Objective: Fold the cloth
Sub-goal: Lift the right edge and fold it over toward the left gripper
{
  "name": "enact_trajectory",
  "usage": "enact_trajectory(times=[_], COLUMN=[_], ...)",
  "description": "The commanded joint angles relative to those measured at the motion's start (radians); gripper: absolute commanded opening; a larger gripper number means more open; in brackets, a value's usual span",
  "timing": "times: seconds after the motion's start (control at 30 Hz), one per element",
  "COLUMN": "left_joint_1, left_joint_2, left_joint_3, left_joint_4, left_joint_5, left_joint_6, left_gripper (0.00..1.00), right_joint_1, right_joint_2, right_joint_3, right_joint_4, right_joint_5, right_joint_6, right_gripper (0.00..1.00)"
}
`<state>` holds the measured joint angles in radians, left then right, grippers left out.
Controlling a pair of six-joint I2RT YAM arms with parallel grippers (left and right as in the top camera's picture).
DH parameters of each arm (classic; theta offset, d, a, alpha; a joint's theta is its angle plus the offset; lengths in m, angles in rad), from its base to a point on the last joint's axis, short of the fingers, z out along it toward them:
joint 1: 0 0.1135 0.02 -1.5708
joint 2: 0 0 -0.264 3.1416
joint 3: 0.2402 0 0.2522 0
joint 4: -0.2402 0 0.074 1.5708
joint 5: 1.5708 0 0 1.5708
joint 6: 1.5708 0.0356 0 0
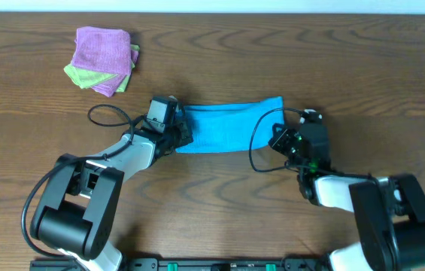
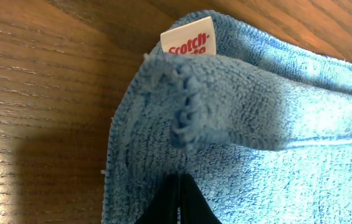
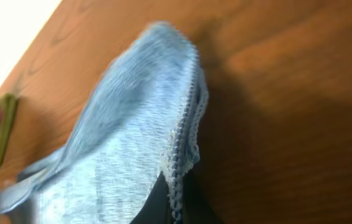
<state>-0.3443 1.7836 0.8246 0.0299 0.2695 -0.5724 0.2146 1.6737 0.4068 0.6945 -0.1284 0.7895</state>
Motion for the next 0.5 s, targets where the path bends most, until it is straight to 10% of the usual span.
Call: enact_trajectory(times=[0.0, 0.47], left_joint_1=[-0.003, -0.003], left_joint_2=[0.026, 0.026], left_joint_3=[0.005, 0.005], left_joint_4=[-0.018, -0.018], left_joint_5=[-0.010, -0.010], left_joint_6=[0.005, 0.005], left_gripper=[0.05, 0.06], right_joint_1=[-0.004, 0.119], right_joint_2=[-0.072, -0.152], right_joint_3=[0.013, 0.121], right_joint_4=[-0.006, -0.105], right_joint_5=[-0.046, -0.134], right_joint_6=[-0.067, -0.152], right_gripper=[0.01, 0.02])
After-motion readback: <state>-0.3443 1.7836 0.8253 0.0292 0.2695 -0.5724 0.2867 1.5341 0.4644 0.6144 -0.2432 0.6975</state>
